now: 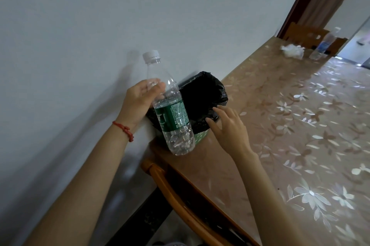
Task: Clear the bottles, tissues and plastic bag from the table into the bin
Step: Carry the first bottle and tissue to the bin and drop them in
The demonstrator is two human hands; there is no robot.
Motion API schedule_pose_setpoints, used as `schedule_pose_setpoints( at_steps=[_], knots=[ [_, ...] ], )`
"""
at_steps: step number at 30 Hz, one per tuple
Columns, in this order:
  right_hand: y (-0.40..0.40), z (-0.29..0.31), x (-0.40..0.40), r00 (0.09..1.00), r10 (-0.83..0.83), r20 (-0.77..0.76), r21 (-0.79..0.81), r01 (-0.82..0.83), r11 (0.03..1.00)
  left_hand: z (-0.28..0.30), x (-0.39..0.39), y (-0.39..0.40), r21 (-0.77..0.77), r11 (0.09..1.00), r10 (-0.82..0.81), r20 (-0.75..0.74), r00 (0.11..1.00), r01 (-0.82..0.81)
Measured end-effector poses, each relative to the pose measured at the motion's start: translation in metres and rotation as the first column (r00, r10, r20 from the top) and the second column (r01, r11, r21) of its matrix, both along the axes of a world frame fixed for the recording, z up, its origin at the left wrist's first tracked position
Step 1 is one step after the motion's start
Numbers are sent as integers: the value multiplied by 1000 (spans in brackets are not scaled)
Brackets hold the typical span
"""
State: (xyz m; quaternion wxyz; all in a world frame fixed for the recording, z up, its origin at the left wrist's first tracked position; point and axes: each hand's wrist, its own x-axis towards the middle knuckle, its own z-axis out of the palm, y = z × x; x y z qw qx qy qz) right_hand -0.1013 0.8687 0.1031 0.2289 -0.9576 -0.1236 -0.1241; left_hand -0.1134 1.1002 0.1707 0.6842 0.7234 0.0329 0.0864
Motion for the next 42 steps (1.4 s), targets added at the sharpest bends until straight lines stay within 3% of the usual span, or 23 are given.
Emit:
schedule_pose_setpoints(
  at_steps=[4,15,24,29,32,35,39,42],
  knots=[
    [-10,-6,-16,999,22,24,-116,-19,993,8,21,-8,20,999,27,8,1000,-28],
    [-22,-20,-34,1000,11,3,-110,-11,994,-6,61,-36,125,941,295,162,942,-316],
    [-18,-27,-33,998,34,-53,-96,-39,995,-34,66,-36,166,940,295,35,955,-297],
    [-15,-29,-36,998,30,-62,-93,-36,995,-33,47,-37,170,943,280,62,958,-286],
    [-17,-31,-39,998,21,-66,-100,-28,995,-38,25,-45,275,926,220,165,961,-259],
    [-21,-35,-43,997,4,-79,-107,-13,994,-47,2,-59,459,870,57,270,961,-181],
    [-31,-40,-54,995,-33,-99,-139,19,990,-64,-18,-77,727,683,-203,277,939,-67],
    [-42,-46,-65,990,-86,-111,-137,71,988,-78,-26,-88,840,542,-333,232,914,-16]
  ],
)
